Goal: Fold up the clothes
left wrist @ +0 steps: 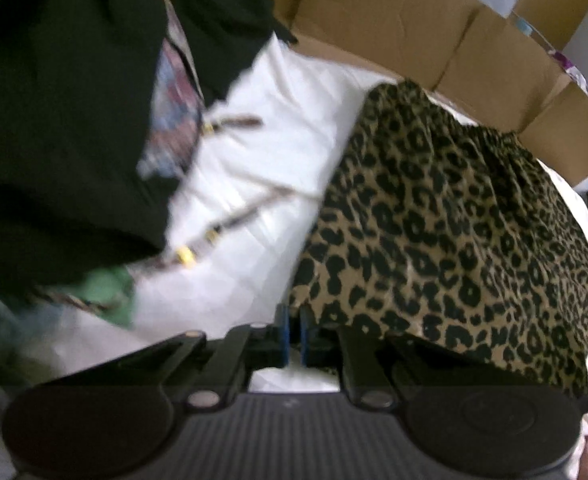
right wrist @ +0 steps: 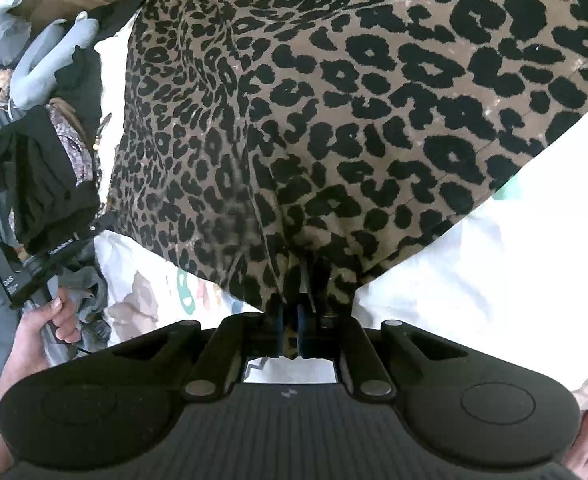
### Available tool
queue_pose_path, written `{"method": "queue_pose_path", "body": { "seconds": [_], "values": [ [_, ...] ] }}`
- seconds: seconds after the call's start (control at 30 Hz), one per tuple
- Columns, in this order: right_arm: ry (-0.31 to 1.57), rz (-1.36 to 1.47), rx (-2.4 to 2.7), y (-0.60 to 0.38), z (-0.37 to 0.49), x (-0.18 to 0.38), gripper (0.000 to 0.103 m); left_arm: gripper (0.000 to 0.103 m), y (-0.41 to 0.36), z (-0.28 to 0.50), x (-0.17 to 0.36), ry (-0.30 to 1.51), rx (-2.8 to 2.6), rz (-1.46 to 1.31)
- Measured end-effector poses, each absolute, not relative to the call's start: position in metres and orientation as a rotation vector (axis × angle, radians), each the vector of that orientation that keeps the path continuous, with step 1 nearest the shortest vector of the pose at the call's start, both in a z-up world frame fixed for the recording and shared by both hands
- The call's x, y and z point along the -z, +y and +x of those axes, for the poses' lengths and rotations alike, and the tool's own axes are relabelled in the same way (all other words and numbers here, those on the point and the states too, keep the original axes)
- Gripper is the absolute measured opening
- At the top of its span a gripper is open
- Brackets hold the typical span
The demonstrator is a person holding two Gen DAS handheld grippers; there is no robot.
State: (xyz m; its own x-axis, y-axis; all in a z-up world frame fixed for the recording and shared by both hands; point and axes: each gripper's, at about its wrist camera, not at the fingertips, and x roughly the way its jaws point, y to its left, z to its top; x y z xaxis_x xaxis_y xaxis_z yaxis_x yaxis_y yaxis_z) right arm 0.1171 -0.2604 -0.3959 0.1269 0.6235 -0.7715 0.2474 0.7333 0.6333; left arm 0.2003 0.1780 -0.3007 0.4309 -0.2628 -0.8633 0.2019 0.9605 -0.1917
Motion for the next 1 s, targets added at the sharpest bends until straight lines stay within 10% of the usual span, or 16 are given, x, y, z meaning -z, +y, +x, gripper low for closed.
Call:
{"method": "queue_pose_path", "body": {
  "seconds": [0.53, 0.77, 1.0],
  "values": [
    [1.495, 0.709, -0.356, -0.242, 0.121, 0.410, 0.008, 0.009, 0.185, 0.205, 0.321, 1.166, 0.217, -0.007],
    [1.419, 0.663, -0.399, -0.268, 0.117, 0.371, 0.042, 0.050, 0.191, 0.196, 0.299, 1.107, 0.204, -0.053],
    [1.243, 0.624, -0.325, -0.315, 0.121, 0.341, 0.048, 0.062, 0.191, 0.196, 0.298, 1.105, 0.195, -0.082]
  ]
}}
